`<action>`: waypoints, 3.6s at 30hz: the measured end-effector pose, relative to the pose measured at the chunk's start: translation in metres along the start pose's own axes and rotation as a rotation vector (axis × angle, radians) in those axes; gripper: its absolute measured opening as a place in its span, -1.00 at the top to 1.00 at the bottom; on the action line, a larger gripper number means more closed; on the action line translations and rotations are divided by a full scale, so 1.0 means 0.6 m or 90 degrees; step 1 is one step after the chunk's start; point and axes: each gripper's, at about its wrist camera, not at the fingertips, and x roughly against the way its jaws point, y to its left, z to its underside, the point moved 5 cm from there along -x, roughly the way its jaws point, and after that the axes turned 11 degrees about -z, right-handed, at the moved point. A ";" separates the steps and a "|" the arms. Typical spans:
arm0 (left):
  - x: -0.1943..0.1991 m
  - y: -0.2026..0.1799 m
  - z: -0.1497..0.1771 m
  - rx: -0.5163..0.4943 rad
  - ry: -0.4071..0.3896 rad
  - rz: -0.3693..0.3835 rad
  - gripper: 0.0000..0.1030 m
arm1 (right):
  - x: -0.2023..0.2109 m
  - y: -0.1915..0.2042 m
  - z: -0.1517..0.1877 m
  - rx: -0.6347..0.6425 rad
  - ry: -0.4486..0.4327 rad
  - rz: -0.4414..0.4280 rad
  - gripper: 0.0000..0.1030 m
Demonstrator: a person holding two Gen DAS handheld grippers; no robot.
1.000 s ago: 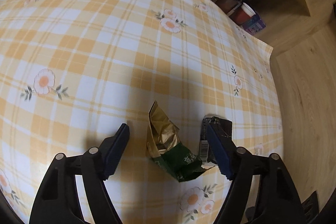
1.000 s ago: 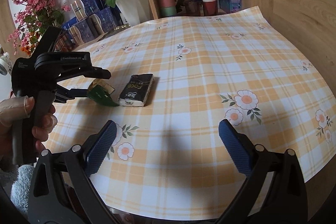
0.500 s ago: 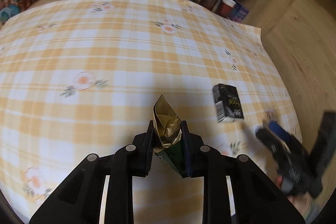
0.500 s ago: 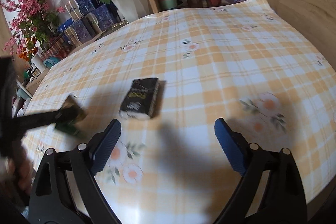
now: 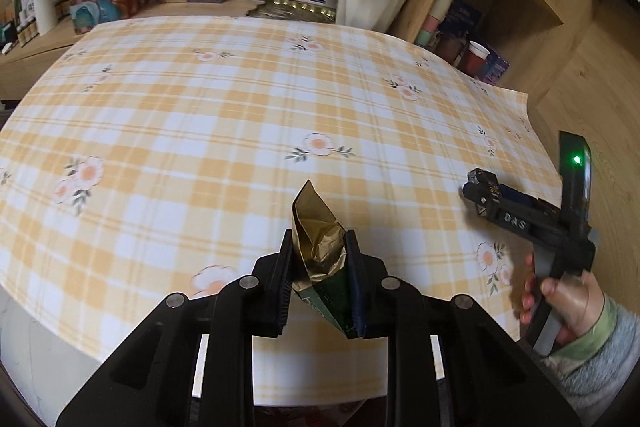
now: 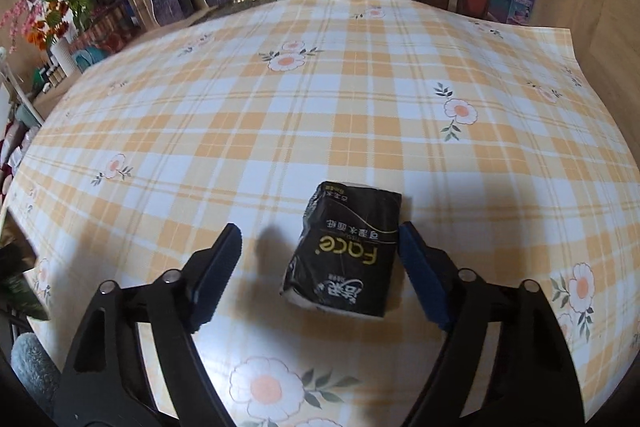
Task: Collect trash
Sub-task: 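Grasp the green-and-gold packet with the left tool while the right tool grasps the black tissue pack, then carry the green packet over the bin and open the left tool while the right tool carries the black pack, then hold the black tissue pack over the bin and open the right tool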
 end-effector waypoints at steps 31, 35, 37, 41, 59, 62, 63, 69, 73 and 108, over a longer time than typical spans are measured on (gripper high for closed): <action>0.149 -0.092 0.137 -0.189 -0.043 0.081 0.54 | 0.229 0.076 0.200 -0.071 -0.079 -0.133 0.29; 0.160 -0.090 0.179 -0.203 -0.025 0.088 0.54 | 0.246 0.094 0.236 -0.058 -0.071 -0.124 0.30; 0.157 -0.086 0.195 -0.208 -0.016 0.087 0.54 | 0.254 0.103 0.251 -0.054 -0.070 -0.122 0.29; 0.133 -0.062 0.228 -0.214 0.008 0.070 0.54 | 0.262 0.124 0.270 -0.040 -0.066 -0.124 0.29; 0.018 -0.027 0.311 -0.205 0.129 0.024 0.50 | 0.231 0.204 0.316 0.033 -0.005 -0.129 0.29; 0.011 -0.029 0.316 -0.216 0.136 0.016 0.47 | 0.229 0.202 0.319 0.035 -0.001 -0.126 0.29; 0.010 -0.027 0.315 -0.213 0.136 0.011 0.40 | 0.228 0.199 0.320 0.033 0.002 -0.125 0.29; 0.027 0.005 0.287 -0.138 0.088 0.007 -0.31 | 0.222 0.196 0.322 0.027 0.010 -0.125 0.29; 0.050 0.018 0.267 -0.097 0.036 0.002 -0.60 | 0.217 0.203 0.325 0.038 0.018 -0.129 0.29; 0.078 0.073 0.232 0.021 -0.032 0.002 -0.80 | 0.173 0.213 0.353 0.074 0.078 -0.068 -0.88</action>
